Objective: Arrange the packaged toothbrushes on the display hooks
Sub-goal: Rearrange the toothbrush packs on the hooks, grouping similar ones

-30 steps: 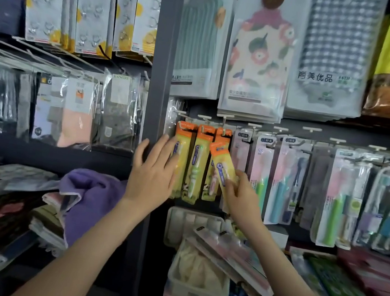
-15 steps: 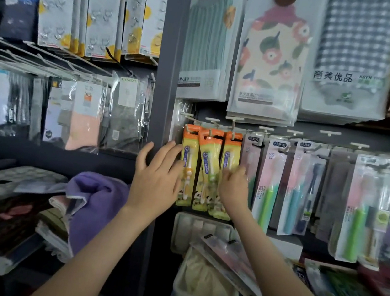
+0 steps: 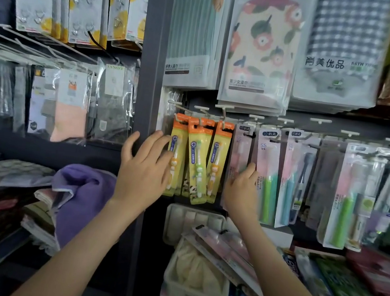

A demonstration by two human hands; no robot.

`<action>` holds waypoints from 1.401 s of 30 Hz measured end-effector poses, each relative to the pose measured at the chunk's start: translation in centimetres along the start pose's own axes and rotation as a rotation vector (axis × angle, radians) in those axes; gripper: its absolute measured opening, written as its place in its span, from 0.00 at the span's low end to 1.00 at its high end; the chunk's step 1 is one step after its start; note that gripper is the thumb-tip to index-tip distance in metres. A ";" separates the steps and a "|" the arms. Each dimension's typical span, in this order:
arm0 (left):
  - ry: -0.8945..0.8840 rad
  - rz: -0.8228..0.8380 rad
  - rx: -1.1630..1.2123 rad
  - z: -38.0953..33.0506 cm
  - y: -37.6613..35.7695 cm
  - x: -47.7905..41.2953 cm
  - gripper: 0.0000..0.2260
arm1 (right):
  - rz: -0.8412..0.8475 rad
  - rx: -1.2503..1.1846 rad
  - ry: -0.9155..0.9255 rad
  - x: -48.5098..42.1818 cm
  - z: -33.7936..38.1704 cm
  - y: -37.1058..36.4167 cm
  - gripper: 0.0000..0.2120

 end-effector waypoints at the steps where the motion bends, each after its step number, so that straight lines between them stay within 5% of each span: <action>1: -0.001 0.002 0.000 0.0 0.0 0.0 0.10 | 0.035 0.016 -0.026 -0.3 0.0 -0.2 0.26; 8: -0.001 0.002 -0.006 0.1 -0.1 0.0 0.09 | 0.048 -0.053 -0.080 -1.3 0.3 -0.7 0.08; 15: -0.004 -0.006 0.011 0.2 0.0 0.0 0.09 | 0.066 -0.122 -0.001 -0.3 0.6 0.2 0.32; 27: -0.002 0.053 0.018 0.1 -0.2 0.2 0.12 | 0.331 0.086 0.141 -0.6 0.6 3.6 0.33; 37: 0.098 0.101 0.056 -1.9 0.3 1.8 0.09 | 0.649 0.170 0.069 4.9 -4.7 4.8 0.32; 42: 0.109 0.337 0.308 -8.4 -1.9 5.4 0.11 | 0.869 0.329 0.065 6.9 -8.8 3.8 0.30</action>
Point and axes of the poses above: each hand's wrist, its own x-axis away from the middle knuckle, its own y-axis out of the back of the hand, z = x × y, the point moved 6 cm from there along -x, towards the middle knuckle, and after that the axes turned 5 degrees about x, right-handed, at the moved point
